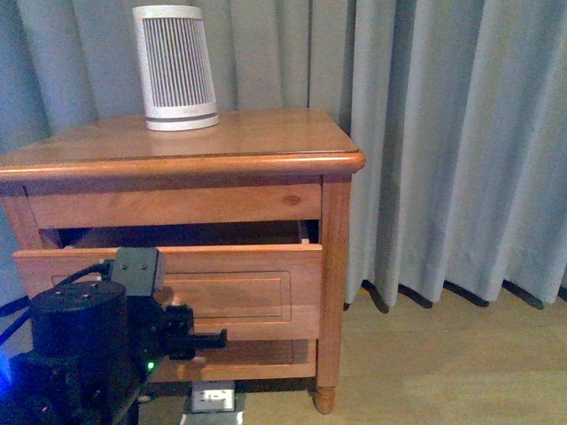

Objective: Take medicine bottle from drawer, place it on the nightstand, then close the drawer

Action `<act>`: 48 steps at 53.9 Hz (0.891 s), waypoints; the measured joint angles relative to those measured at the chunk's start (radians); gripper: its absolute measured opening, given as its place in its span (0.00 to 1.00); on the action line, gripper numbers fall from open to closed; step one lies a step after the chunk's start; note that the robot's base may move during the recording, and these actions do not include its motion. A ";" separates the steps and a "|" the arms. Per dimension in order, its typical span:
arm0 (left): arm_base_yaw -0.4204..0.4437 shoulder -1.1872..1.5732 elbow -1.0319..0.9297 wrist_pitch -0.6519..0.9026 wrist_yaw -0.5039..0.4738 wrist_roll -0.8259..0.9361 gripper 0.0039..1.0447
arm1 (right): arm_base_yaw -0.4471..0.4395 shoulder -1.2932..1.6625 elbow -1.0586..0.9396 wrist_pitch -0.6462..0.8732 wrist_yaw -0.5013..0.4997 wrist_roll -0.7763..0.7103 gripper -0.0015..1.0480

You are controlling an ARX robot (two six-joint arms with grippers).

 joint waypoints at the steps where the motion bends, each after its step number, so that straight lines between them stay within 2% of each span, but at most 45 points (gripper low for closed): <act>1: -0.001 -0.005 -0.013 0.006 -0.001 0.003 0.23 | 0.000 0.000 0.000 0.000 0.000 0.000 0.93; 7: -0.014 -0.060 -0.135 0.040 -0.009 0.011 0.23 | 0.000 0.000 0.000 0.000 0.000 0.000 0.93; 17: -0.094 -0.246 -0.465 0.053 -0.081 0.020 0.23 | 0.000 0.000 0.000 0.000 0.000 0.000 0.93; 25: -0.117 -0.281 -0.545 0.051 -0.090 0.017 0.23 | 0.000 0.000 0.000 0.000 0.000 0.000 0.93; 39: -0.100 -0.290 -0.539 0.010 -0.087 0.006 0.61 | 0.000 0.000 0.000 0.000 0.000 0.000 0.93; 48: -0.090 -0.348 -0.542 0.039 -0.085 0.023 0.85 | 0.000 0.000 0.000 0.000 0.000 0.000 0.93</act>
